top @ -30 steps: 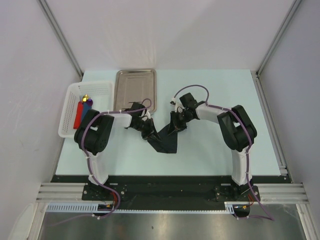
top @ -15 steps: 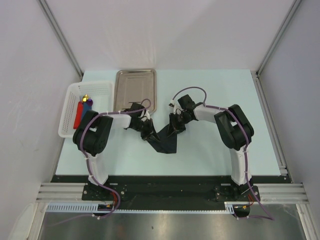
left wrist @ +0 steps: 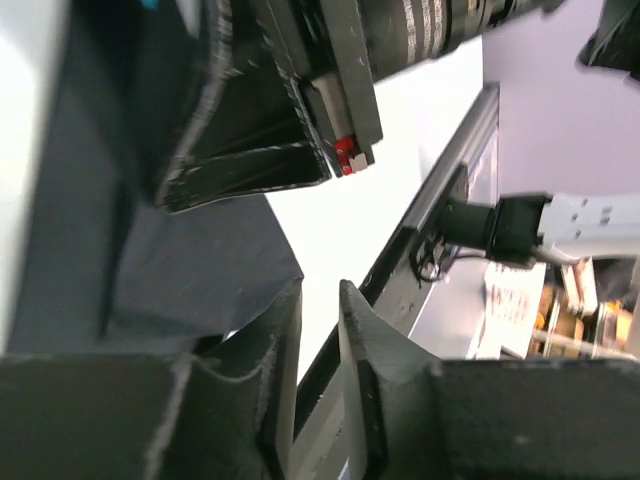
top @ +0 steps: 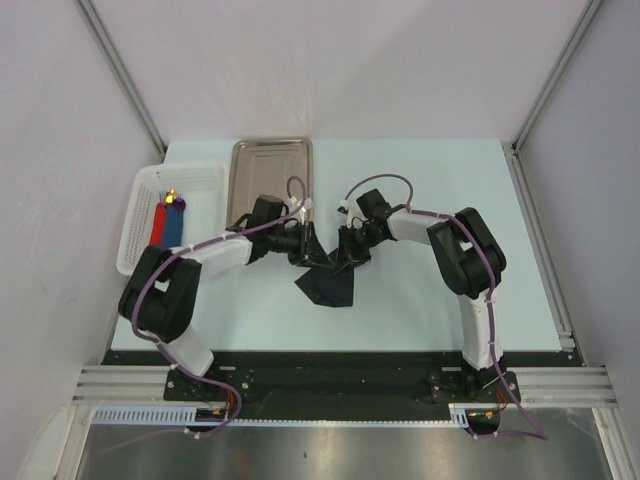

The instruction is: Place the utensils on the paper napkin and roll it up

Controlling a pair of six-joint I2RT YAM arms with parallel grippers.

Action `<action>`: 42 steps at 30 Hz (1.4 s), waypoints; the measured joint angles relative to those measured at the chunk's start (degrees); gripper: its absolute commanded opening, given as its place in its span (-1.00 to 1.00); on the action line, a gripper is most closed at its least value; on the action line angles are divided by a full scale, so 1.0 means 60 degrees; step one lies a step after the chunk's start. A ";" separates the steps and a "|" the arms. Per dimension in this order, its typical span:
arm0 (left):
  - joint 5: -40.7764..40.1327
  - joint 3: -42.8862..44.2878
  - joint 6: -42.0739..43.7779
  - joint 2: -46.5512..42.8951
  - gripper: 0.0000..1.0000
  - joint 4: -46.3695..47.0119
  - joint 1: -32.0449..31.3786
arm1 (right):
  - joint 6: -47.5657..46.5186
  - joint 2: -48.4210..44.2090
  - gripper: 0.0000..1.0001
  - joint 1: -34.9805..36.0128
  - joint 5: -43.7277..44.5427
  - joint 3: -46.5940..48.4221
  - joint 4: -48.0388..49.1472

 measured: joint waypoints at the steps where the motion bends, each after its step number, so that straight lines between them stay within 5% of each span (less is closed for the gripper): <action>1: 0.0069 -0.0044 -0.0022 0.0106 -0.62 0.0186 -0.0073 | 0.0000 0.0011 -0.72 -0.0011 -0.0029 0.0000 0.0004; 13: 0.0255 -0.0772 -0.0838 0.2226 -0.99 0.1985 -0.0368 | 0.0120 0.0153 -0.71 -0.0149 -0.0433 0.0000 0.0120; 25: 0.0044 -0.0528 -0.0710 0.2612 -1.00 0.1351 -0.0321 | 0.0484 0.0084 -0.49 -0.0361 -0.0568 0.0368 0.0240; 42: 0.0051 -0.0484 -0.0714 0.2630 -1.00 0.1275 -0.0321 | 0.0350 -0.1308 -0.64 -0.0375 0.0069 0.0699 -0.0306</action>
